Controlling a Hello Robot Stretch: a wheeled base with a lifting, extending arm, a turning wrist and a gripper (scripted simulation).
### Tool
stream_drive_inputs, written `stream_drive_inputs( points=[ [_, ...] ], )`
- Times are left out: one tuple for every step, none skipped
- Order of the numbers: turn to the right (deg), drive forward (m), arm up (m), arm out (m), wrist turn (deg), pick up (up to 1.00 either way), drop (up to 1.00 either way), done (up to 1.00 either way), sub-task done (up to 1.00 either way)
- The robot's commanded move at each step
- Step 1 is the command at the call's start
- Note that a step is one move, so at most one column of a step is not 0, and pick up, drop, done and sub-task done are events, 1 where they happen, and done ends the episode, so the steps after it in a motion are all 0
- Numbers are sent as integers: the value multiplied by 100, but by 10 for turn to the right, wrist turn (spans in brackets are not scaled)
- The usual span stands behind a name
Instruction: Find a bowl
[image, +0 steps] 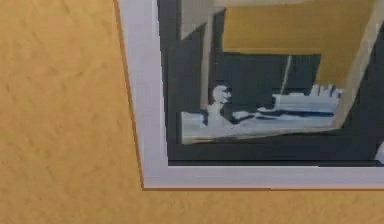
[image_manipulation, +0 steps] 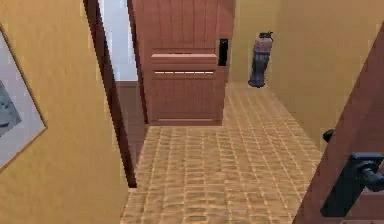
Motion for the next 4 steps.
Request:
stream_drive_inputs(
  points=[
    [450, 0, 0, 0, 0, 0, 0, 0, 0],
    [420, 0, 0, 0, 0, 0, 0, 0, 0],
    [0, 100, 0, 0, 0, 0, 0, 0, 0],
    [90, 0, 0, 0, 0, 0, 0, 0, 0]
  ],
)
